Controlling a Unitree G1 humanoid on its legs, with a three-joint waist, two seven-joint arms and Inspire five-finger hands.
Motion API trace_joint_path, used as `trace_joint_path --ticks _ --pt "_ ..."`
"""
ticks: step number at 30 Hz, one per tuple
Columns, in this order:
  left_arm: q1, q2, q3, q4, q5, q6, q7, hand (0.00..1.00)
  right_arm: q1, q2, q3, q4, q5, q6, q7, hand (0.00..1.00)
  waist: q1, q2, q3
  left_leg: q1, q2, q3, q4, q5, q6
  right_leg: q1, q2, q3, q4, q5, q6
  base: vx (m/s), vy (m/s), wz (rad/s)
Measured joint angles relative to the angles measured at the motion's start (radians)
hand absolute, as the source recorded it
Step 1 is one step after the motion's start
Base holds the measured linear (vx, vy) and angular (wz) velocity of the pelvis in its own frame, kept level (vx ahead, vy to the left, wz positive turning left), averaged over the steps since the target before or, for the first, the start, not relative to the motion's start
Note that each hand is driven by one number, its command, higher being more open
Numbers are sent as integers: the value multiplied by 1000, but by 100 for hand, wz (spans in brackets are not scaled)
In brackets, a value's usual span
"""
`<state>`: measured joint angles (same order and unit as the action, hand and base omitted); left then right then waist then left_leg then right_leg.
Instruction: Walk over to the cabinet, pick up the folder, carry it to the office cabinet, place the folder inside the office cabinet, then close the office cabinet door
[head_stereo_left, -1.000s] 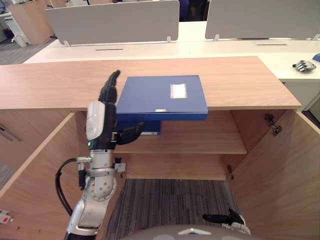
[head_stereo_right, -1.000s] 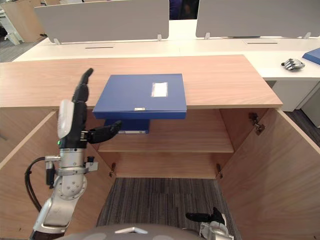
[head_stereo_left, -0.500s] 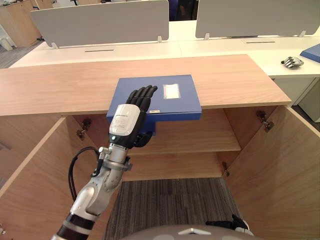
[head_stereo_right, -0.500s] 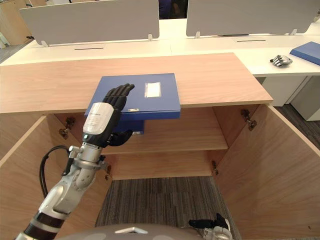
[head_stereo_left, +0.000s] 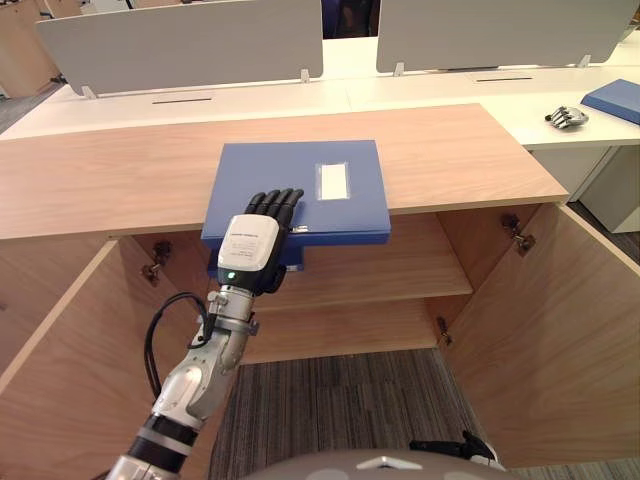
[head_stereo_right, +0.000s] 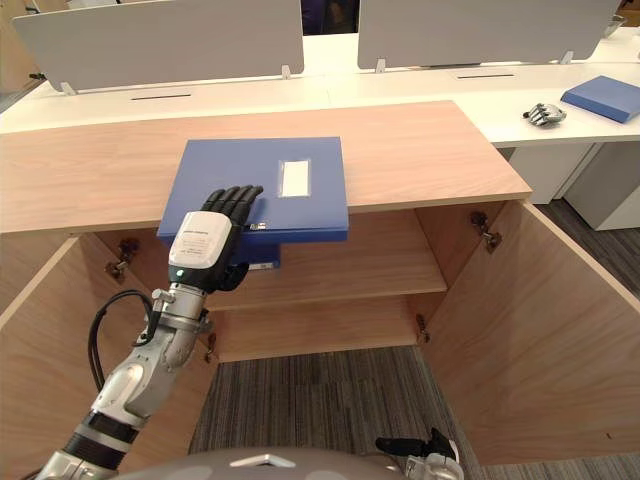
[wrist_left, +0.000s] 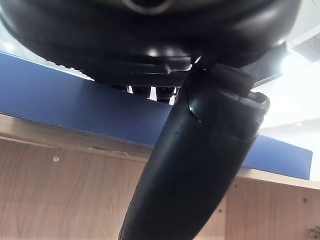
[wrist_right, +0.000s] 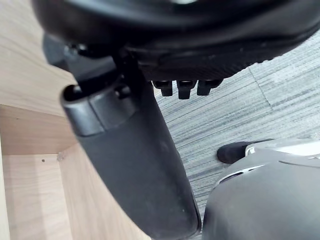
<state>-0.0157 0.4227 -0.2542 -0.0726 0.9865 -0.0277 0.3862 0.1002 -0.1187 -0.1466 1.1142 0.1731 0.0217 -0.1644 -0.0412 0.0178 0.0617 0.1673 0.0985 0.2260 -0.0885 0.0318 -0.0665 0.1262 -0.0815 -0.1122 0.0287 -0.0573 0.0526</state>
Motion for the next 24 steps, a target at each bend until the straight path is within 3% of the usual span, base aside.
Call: trace_joint_path --ticks 13,19,24 --pt "-73 -78 89 -27 -21 15 52 0 -3 12 -28 -3 69 -3 26 100 -19 -4 3 -8 -1 1 0 -3 -4 5 0 -1 -28 13 5 -3 0 0" --pt "22 -175 126 -205 -167 4 67 0 6 20 0 -46 107 -24 13 100 -17 -5 5 -17 0 10 0 -8 -11 -1 1 12 -35 16 6 -5 3 -4" --pt "78 -272 163 -341 -363 -15 93 0 40 68 33 -239 157 -51 -14 100 -18 -4 6 -20 4 15 0 -9 -12 -10 5 25 -28 16 6 -20 -5 -6"
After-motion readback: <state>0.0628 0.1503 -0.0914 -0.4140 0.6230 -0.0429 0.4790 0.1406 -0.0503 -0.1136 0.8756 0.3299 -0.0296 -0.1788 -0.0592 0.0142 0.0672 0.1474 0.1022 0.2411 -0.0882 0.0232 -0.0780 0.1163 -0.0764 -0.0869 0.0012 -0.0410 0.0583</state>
